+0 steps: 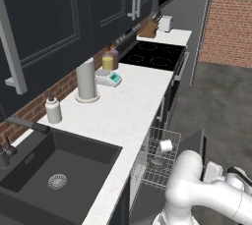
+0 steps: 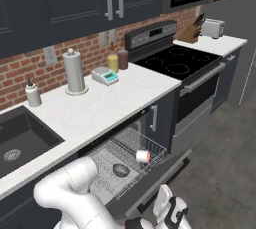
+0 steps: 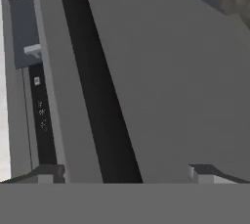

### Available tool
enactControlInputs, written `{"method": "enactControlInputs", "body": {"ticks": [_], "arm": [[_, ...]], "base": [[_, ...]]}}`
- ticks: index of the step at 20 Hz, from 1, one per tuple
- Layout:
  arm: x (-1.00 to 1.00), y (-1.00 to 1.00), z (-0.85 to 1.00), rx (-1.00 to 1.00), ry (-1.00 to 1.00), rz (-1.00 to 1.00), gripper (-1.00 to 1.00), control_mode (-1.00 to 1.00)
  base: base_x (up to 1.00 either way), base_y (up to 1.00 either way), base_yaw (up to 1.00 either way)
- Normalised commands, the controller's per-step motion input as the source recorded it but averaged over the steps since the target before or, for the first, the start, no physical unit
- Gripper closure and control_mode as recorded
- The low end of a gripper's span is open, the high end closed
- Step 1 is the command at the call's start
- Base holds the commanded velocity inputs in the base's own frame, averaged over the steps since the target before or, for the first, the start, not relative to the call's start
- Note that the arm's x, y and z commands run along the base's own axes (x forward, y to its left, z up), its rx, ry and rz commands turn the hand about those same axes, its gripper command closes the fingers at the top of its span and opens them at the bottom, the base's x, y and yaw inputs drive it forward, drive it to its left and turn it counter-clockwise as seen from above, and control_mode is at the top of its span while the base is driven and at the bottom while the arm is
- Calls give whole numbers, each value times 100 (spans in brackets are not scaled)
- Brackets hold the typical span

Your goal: Pick up the cup and bowl from the counter, place them in the dishwasher, and close the dishwasher door.

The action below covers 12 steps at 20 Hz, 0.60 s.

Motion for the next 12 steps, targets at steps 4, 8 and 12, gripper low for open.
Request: {"method": "enactControlInputs", "body": {"ticks": [4, 8, 12], "arm": [[20, 86, -26, 29, -9, 31, -100, -100], [38, 99, -1, 27, -14, 33, -100, -100], [52, 100, -14, 15, -20, 26, -100, -100]], "base": [[0, 0, 0], [0, 0, 0], [0, 0, 0]]}}
